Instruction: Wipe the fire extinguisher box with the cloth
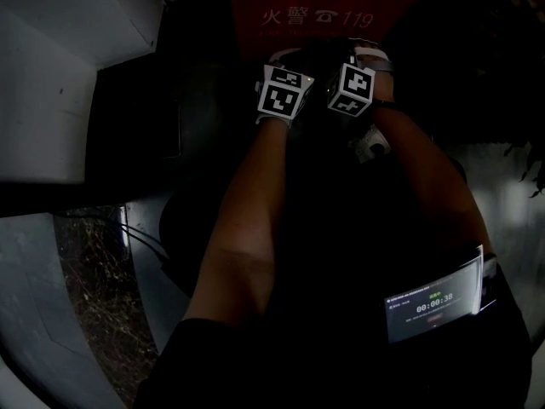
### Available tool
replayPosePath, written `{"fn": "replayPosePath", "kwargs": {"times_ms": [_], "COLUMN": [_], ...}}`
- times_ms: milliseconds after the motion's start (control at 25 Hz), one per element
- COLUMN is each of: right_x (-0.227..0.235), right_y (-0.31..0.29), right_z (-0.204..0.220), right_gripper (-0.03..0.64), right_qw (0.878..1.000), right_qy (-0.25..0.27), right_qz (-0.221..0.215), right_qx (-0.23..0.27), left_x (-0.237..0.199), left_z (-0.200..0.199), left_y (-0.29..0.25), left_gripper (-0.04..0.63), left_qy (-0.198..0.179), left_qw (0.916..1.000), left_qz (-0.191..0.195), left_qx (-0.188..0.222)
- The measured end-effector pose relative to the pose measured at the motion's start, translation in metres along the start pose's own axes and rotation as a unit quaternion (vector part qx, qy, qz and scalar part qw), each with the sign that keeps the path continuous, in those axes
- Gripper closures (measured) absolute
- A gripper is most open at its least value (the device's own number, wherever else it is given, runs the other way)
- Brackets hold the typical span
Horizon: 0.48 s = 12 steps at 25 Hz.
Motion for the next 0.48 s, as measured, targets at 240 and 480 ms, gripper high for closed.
{"fn": "replayPosePath", "kwargs": {"times_ms": [240, 480], "right_x": [0.004, 0.005], "right_y": [-0.008, -0.014], "right_z": [0.053, 0.093], "right_gripper": [0.583, 0.583], "right_qw": [0.999, 0.995], "right_qy": [-0.023, -0.044], "right_qz": [-0.013, -0.020], "right_qx": [-0.044, -0.084], "left_x": [0.034, 0.047], "left_z": [-0.011, -0.013], "left_y": [-0.020, -0.030], "left_gripper": [0.592, 0.592], "left_qy": [-0.044, -0.055], "left_qw": [0.9985, 0.9971], "left_qz": [0.032, 0.052], "left_qx": [-0.001, -0.004]}}
Point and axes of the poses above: the fingertips, and each gripper's own axes: y backward along the fingers, x to its right, z out of its underside, the point moved 4 cm from there along y, backward along the fingers, and after that the axes turned 14 degrees about -x, right-handed, at the moved point
